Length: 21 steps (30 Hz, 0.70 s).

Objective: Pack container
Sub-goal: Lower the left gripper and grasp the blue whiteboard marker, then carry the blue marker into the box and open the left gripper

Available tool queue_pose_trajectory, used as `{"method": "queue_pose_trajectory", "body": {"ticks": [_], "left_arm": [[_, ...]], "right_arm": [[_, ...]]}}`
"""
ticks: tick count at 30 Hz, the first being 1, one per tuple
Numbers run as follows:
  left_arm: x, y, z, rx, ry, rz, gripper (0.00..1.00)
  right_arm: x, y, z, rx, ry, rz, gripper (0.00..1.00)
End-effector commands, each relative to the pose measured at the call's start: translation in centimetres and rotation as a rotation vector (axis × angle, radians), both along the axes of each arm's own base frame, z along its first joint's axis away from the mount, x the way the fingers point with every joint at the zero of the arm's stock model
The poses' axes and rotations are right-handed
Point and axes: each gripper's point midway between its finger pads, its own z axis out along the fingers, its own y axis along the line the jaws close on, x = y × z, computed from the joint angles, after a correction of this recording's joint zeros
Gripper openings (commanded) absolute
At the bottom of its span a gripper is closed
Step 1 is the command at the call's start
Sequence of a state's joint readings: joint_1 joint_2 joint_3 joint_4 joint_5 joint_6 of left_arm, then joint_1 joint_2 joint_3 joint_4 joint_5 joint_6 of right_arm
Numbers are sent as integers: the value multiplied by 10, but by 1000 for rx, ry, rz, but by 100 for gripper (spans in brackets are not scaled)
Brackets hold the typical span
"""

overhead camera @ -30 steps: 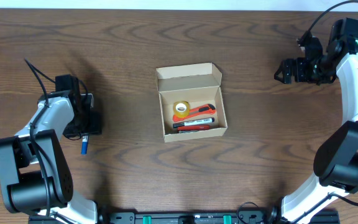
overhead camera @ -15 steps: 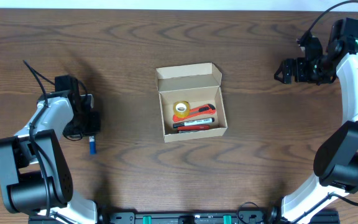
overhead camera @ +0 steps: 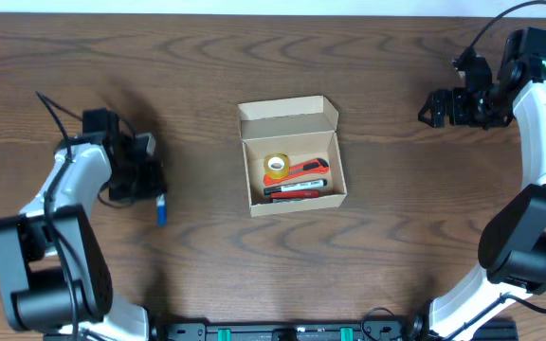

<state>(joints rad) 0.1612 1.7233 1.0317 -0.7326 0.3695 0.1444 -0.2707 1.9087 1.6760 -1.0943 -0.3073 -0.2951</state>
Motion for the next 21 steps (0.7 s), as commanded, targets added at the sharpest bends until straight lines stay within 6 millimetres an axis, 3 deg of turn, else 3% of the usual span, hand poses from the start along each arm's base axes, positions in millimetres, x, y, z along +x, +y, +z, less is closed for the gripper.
{"method": "queue_pose_trajectory", "body": {"ticks": [1, 4, 9, 16, 21], "left_arm": [[37, -43, 77, -114, -256, -191, 6], [42, -77, 118, -66, -395, -447, 6], [41, -135, 155, 162, -551, -854, 6], [10, -215, 161, 385, -705, -1431, 6], [-2, -241, 159, 430, -764, -1638, 6]], "right_arm": [[-1, 4, 9, 12, -19, -2, 99], [-1, 4, 9, 12, -19, -2, 99], [-1, 4, 9, 12, -19, -2, 99], [-2, 5, 9, 13, -15, -2, 99], [-3, 5, 9, 14, -13, -2, 99]]}}
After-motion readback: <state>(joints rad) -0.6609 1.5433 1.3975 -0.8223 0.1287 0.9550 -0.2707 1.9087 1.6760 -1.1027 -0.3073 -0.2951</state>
